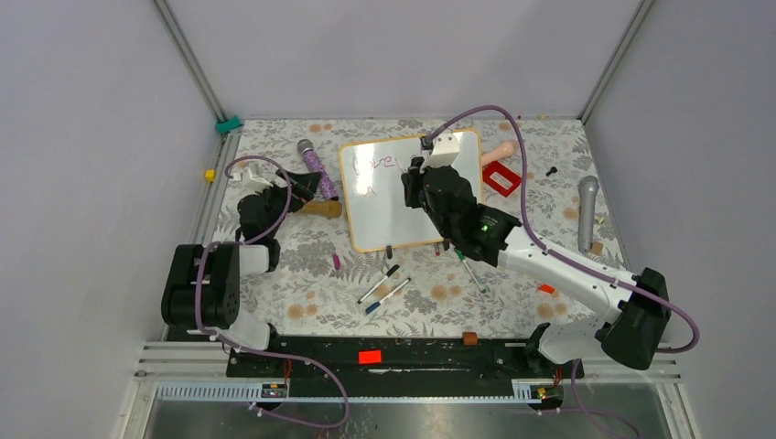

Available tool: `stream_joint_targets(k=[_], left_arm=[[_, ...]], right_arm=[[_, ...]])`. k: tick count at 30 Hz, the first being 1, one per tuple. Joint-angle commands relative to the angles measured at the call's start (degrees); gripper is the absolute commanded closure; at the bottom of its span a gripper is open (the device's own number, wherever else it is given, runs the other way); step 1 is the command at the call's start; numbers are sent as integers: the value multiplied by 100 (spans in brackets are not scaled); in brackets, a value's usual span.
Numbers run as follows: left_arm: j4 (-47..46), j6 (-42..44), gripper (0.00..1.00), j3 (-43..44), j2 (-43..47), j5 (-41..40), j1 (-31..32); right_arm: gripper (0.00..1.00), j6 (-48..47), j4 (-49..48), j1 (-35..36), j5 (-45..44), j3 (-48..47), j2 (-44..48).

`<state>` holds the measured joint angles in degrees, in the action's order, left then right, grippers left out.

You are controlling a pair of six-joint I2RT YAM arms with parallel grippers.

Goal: Write a sentence on the whiteboard

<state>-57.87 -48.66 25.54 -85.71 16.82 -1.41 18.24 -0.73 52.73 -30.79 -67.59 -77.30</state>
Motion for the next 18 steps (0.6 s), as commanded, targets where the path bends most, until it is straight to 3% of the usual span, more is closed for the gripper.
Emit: stream_joint_targets(k=[1, 3, 5, 12, 18], left_arm=[[-1490, -170, 4, 109, -703, 907, 43], [-2202, -282, 8, 146, -1170, 1327, 36], [-2323, -370, 7, 359, -1550, 1727, 21], [-1431, -138, 10, 824, -1765, 1652, 111], [-1024, -159, 24, 1332, -2152, 1864, 356]], right_arm=[[100, 32, -106, -48, 0, -110, -59], [100, 26, -62, -44, 67, -137, -114], [100, 41, -35, -43, 147, -140, -170], [100, 144, -67, -43, 238, -52, -243], [100, 171, -51, -43, 298, -82, -344]])
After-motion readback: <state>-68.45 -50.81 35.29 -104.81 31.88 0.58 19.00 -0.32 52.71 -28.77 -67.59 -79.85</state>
